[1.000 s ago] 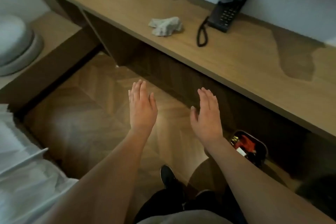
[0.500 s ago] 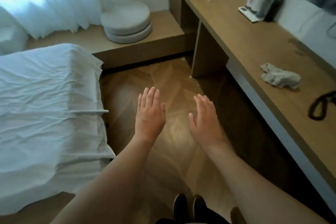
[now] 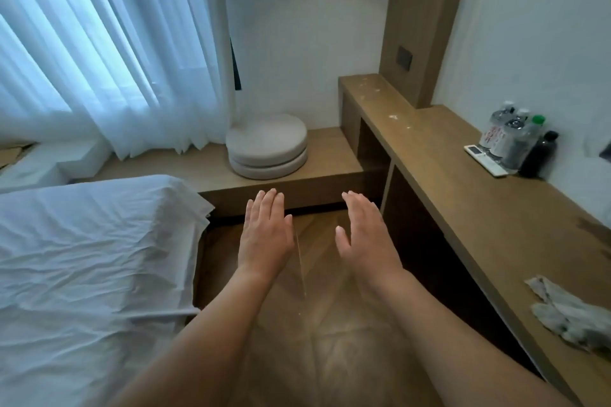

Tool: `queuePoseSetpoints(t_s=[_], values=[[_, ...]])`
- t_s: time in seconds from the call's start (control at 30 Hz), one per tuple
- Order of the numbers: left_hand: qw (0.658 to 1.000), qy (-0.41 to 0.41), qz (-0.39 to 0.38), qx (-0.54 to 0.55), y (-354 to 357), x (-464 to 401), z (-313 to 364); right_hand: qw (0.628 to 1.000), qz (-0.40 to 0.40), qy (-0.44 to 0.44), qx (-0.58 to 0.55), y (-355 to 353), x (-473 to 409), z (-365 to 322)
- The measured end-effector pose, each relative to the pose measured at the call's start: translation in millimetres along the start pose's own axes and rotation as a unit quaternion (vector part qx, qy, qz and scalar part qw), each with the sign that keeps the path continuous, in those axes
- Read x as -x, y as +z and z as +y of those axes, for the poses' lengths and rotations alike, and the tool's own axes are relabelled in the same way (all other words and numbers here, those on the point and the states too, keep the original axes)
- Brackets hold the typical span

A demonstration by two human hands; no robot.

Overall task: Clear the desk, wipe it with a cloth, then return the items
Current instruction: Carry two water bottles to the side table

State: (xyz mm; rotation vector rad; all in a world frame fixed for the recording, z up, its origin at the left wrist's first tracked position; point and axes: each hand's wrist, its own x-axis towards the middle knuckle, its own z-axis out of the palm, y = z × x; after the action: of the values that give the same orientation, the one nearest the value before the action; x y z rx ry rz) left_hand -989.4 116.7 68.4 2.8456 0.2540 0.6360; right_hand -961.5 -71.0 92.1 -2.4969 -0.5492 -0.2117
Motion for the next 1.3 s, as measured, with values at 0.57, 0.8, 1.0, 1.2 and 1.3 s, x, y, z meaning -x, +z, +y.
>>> queuePoseSetpoints(t_s=[0.57,0.8,1.0,1.2,1.3], values=[[1.000,-0.008,0.019,0.003,2.1,-309.3,-63.4,0.994,-0.088,-0.041,0.046,-13.4,-309.0,-5.6],[1.000,0.001,-0.013,0.009,13.1,-428.7,-129.7,0.992,-0.109,-0.030,0.047,30.7,-448.2,-36.8],[1.000,0.001,-0.024,0.012,31.0,-518.3,-175.8,0.992,-0.116,-0.006,0.055,60.4,-545.9,-43.4],[0.994,0.005,-0.104,-0.019,85.4,-586.9,-201.6,0.982,-0.169,0.015,0.083,97.4,-629.5,-28.8],[0.989,-0.011,-0.146,-0.022,119.9,-630.9,-213.8,0.974,-0.203,0.022,0.092,113.4,-677.3,-11.8]])
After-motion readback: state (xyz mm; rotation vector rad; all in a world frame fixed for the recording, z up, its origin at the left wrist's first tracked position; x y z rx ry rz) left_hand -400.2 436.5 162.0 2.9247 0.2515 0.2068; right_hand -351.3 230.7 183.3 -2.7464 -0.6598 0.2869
